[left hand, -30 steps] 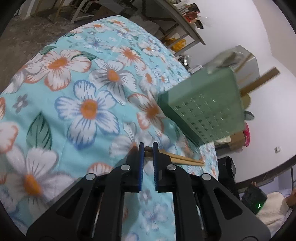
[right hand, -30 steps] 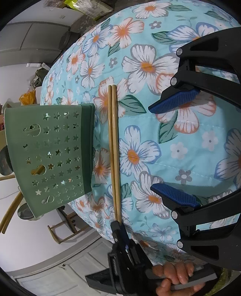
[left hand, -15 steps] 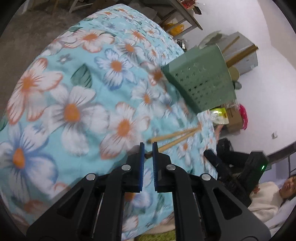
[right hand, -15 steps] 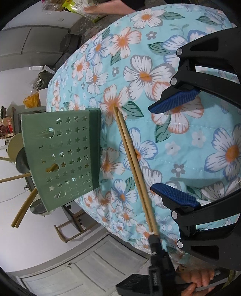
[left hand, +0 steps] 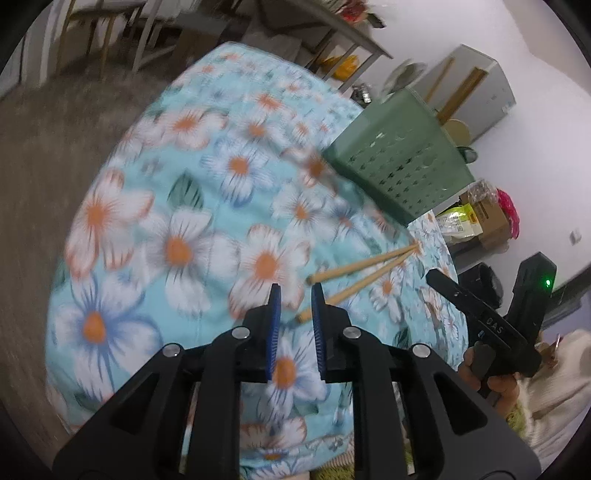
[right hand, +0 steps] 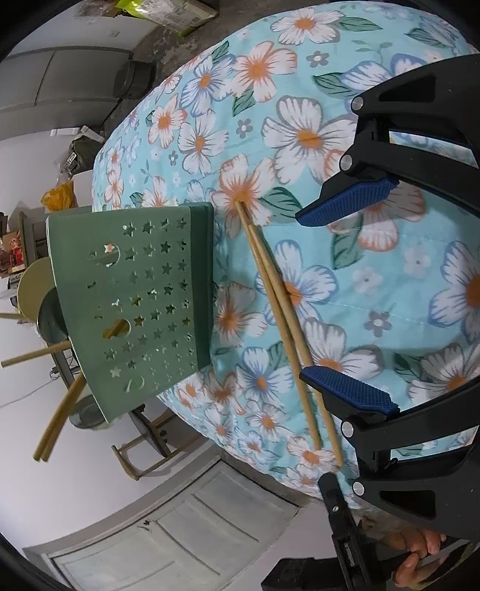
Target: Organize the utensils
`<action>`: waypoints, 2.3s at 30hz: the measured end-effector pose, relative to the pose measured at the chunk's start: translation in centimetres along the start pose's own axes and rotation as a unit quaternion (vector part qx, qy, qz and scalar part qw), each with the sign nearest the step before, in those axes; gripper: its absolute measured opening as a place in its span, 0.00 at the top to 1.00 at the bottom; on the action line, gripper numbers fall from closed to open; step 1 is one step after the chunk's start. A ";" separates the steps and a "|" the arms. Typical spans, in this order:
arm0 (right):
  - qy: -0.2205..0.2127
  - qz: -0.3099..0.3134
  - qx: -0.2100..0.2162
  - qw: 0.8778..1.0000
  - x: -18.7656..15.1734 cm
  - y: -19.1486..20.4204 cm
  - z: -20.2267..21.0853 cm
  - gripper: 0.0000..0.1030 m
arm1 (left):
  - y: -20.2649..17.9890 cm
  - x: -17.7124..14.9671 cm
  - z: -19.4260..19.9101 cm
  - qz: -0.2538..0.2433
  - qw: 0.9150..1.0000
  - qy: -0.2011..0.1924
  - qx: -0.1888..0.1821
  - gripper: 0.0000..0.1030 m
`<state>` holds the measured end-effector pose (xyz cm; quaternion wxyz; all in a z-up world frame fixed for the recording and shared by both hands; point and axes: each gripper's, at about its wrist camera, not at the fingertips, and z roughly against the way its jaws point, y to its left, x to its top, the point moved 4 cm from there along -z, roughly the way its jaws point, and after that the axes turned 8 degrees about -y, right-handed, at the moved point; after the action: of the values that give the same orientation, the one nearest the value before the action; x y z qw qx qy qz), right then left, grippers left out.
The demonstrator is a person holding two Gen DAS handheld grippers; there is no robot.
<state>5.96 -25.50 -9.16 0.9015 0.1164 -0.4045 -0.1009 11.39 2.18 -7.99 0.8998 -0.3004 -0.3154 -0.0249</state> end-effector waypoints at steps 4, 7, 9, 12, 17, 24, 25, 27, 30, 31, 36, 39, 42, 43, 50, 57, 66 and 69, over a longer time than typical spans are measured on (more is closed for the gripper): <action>0.003 -0.008 -0.006 1.000 0.3 -0.5 -0.3 0.26 | -2.0 1.5 -0.3 -0.046 0.999 -0.016 -0.006 0.73; 0.004 -0.017 -0.009 1.000 0.2 -0.8 -0.2 0.26 | -3.4 2.0 -1.0 -0.071 0.997 -0.016 -0.007 0.71; 0.004 -0.019 -0.010 1.000 0.2 -0.8 0.1 0.26 | -4.1 2.1 -1.5 -0.080 0.997 -0.014 -0.009 0.70; 0.001 -0.019 -0.013 1.000 0.1 -0.8 0.5 0.26 | -5.1 2.0 -2.5 -0.089 0.996 -0.010 -0.010 0.70; -0.001 -0.035 -0.015 0.999 -0.1 -1.3 1.0 0.26 | -5.8 1.4 -3.4 -0.094 0.996 -0.011 0.003 0.70; 0.008 -0.056 -0.015 0.998 -0.3 -2.1 0.8 0.26 | -6.5 0.6 -4.3 -0.110 0.994 -0.008 0.009 0.66; 0.010 -0.060 -0.014 0.998 -0.3 -2.3 0.7 0.26 | -6.5 0.6 -4.4 -0.109 0.994 -0.008 0.011 0.65; 0.014 -0.072 -0.012 0.997 -0.4 -2.7 0.5 0.26 | -6.2 0.6 -4.5 -0.103 0.995 -0.008 0.013 0.65; 0.022 -0.087 -0.006 0.996 -0.6 -2.9 0.1 0.26 | -5.7 0.7 -4.8 -0.097 0.995 -0.007 0.018 0.64; 0.025 -0.096 -0.001 0.995 -0.7 -3.1 0.0 0.26 | -5.6 0.8 -4.8 -0.097 0.995 -0.007 0.021 0.64; 0.038 -0.132 0.021 0.990 -1.0 -3.4 -0.9 0.26 | -5.4 1.6 -5.1 -0.097 0.995 -0.015 0.020 0.59; 0.041 -0.140 0.032 0.989 -0.6 -3.3 -1.3 0.26 | -5.4 2.0 -5.6 -0.103 0.994 -0.011 0.019 0.58; 0.046 -0.154 0.043 0.986 -0.4 -3.4 -1.8 0.26 | -5.4 2.2 -6.0 -0.103 0.994 -0.010 0.017 0.54; 0.048 -0.160 0.046 0.985 -0.3 -3.5 -1.9 0.26 | -5.4 2.3 -6.1 -0.103 0.994 -0.010 0.017 0.54; 0.054 -0.188 0.061 0.979 0.1 -4.0 -2.7 0.26 | -4.6 2.9 -6.3 -0.094 0.995 -0.007 0.022 0.53; 0.067 -0.257 0.086 0.960 0.1 -4.7 -3.1 0.36 | -3.6 2.6 -5.2 -0.095 0.995 -0.013 0.019 0.53; 0.076 -0.283 0.082 0.953 0.3 -3.2 -4.6 0.46 | -1.2 2.5 -4.6 -0.071 0.997 -0.016 0.024 0.53; 0.075 -0.290 0.074 0.951 0.7 -3.0 -5.5 0.52 | -0.6 2.6 -4.7 -0.060 0.998 -0.015 0.024 0.53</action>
<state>10.29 -27.80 -13.07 0.8499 0.3023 -0.2913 -0.3185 15.92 -0.54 -9.07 0.8985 -0.2597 -0.3474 -0.0670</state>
